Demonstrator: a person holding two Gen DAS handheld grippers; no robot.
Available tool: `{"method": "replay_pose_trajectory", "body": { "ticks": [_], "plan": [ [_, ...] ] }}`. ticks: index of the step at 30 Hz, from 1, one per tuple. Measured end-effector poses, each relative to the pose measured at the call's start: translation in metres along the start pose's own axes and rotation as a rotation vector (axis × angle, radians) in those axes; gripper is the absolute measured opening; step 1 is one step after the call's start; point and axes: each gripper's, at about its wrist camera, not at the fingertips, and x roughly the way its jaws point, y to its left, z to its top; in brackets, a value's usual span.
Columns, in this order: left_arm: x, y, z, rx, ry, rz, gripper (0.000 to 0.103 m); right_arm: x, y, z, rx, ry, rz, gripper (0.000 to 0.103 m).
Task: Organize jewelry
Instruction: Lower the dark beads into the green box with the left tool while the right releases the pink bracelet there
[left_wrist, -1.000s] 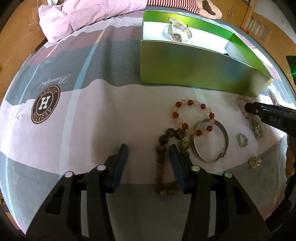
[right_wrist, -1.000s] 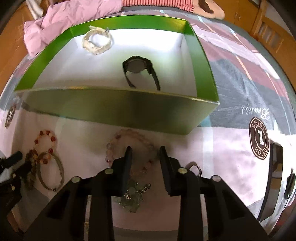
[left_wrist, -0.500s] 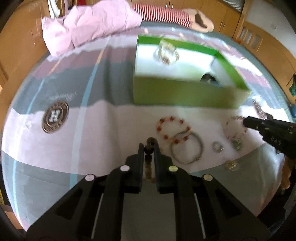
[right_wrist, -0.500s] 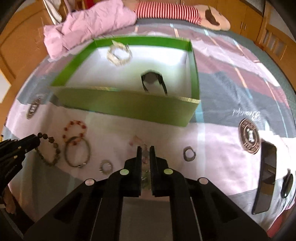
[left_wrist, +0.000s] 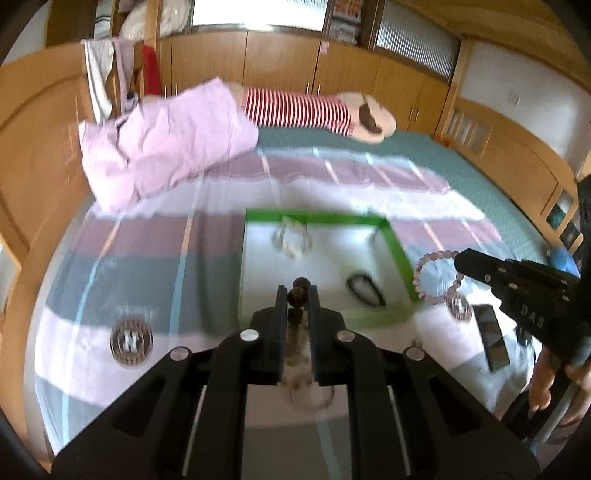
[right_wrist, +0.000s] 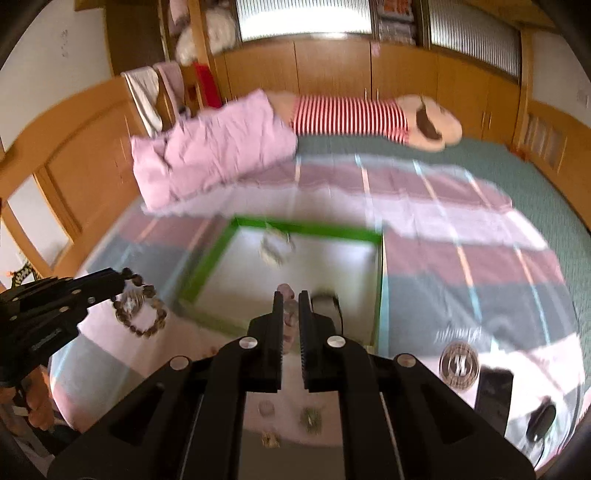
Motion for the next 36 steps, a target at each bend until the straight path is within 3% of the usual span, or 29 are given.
{"method": "replay_pose_trajectory", "body": {
  "ticks": [4,9,16,21,23,25,27,31,36],
  "plan": [
    [0.010,0.004,0.034,-0.028,-0.022,-0.013,0.011,0.006,0.004,0.032,-0.011,-0.064,-0.006,0.008],
    [0.058,0.010,0.055,-0.059,0.004,0.025,0.011,0.056,0.000,0.043,0.037,-0.023,0.015,0.008],
    [0.143,0.011,0.027,-0.069,0.152,0.050,0.011,0.150,0.000,0.003,0.064,0.151,-0.018,0.008],
    [0.183,0.013,0.009,-0.064,0.241,0.070,0.012,0.183,0.002,-0.023,0.031,0.238,-0.042,0.009],
    [0.185,0.018,0.005,-0.081,0.245,0.079,0.024,0.177,-0.003,-0.023,0.036,0.236,-0.045,0.014],
    [0.176,0.021,0.006,-0.092,0.225,0.085,0.050,0.161,-0.010,-0.021,0.050,0.205,-0.034,0.036],
    [0.158,0.022,0.005,-0.094,0.192,0.077,0.051,0.136,-0.018,-0.017,0.051,0.148,-0.040,0.045],
    [0.117,0.021,-0.006,-0.075,0.150,0.066,0.051,0.083,-0.037,-0.020,0.067,0.099,-0.017,0.045],
    [0.095,0.014,-0.043,-0.030,0.169,0.097,0.050,0.051,-0.057,-0.060,0.059,0.144,-0.047,0.045]
  ]
}}
